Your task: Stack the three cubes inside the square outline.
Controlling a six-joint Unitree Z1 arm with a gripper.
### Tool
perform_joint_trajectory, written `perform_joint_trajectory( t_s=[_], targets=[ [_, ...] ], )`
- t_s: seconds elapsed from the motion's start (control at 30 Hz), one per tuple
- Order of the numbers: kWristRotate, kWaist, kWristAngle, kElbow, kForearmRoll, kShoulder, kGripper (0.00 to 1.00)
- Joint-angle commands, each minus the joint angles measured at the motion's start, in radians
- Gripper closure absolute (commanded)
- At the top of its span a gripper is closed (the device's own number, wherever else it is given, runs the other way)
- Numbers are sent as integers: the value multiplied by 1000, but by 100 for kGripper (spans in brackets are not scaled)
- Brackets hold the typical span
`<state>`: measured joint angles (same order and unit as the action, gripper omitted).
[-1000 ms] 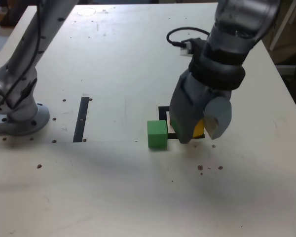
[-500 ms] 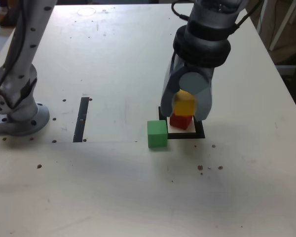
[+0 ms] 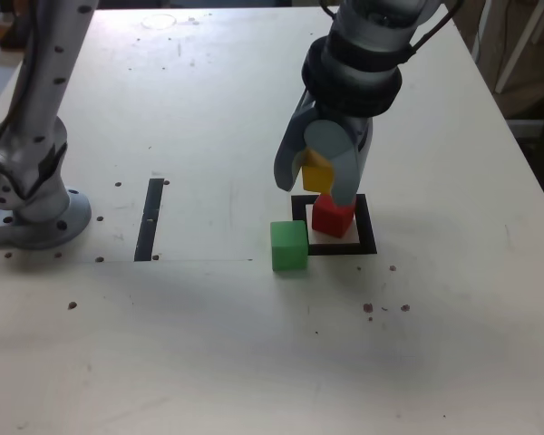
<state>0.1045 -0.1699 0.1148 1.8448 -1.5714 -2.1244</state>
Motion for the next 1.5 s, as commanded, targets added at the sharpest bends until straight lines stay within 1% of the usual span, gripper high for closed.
perform_joint_trajectory(
  t_s=[0.0,0.27,0.6,0.87,0.9,0.93,1.07,1.1,1.13,1.33,1.47],
  targets=[
    [8,3,2,14,-5,-18,67],
    [30,12,2,39,-1,-55,67],
    [44,29,1,55,-1,-71,67],
    [47,29,-6,60,1,-85,66],
    [49,29,-8,59,3,-86,62],
    [51,29,-10,58,5,-87,54],
    [63,30,-23,52,11,-89,14],
    [64,30,-26,50,11,-89,6],
    [64,31,-29,49,11,-89,2],
    [64,31,-35,38,11,-84,0],
    [60,31,-31,29,10,-69,0]
  ],
)
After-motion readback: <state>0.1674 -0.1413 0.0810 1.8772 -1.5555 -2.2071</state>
